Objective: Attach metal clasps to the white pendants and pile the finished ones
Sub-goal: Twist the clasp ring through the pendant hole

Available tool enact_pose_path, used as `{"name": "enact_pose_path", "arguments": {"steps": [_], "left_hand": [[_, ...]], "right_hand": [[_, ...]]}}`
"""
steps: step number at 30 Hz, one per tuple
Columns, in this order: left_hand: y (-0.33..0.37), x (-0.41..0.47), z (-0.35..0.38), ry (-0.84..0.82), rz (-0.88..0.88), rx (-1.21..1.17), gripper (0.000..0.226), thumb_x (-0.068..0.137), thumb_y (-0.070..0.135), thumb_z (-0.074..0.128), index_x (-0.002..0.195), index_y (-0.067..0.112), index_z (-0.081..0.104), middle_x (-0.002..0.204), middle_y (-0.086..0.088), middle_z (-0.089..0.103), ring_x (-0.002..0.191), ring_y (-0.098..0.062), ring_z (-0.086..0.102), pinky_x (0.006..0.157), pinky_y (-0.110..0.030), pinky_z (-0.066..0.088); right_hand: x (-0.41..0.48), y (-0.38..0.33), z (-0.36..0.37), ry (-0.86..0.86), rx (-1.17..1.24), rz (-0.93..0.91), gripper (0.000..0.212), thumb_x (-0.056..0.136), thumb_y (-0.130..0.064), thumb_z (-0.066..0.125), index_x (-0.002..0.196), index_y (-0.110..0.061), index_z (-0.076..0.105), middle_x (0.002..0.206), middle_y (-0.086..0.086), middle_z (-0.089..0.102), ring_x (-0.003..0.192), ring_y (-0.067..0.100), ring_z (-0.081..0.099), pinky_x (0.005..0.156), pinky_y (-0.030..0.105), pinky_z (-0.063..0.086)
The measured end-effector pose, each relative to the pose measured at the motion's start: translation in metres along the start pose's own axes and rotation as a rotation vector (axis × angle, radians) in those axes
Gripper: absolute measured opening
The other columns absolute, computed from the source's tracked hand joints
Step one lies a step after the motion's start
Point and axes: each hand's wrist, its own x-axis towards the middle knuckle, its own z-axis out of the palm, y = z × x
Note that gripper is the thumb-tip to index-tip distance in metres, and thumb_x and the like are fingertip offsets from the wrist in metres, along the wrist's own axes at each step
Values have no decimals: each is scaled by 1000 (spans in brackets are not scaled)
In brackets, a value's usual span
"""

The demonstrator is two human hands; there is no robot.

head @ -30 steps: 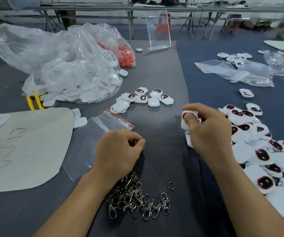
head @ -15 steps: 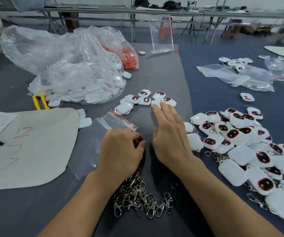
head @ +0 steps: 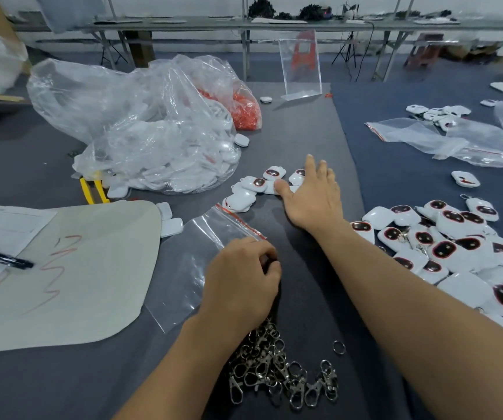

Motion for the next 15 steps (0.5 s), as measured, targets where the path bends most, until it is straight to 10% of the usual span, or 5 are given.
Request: {"name": "enact_pose_path", "arguments": {"steps": [6, 15], "left_hand": [[1, 0, 1, -6, 7, 13, 13, 87, 36, 62, 98, 31, 70, 92, 15, 64, 92, -7, 53, 80, -26, 44], [4, 2, 2, 21, -98, 106, 15, 85, 47, 53, 92, 37, 62, 81, 16, 63, 81, -7, 56, 67, -28, 37]], "right_hand": [[21, -20, 7, -72, -105, -152, 64, 95, -63, 34, 139, -20, 51, 140, 11, 58, 131, 37, 50, 109, 48, 34], [13, -29, 5, -270, -130, -514, 62, 96, -55, 33, 145, -24, 57, 140, 1, 59, 127, 25, 55, 109, 41, 37]]}}
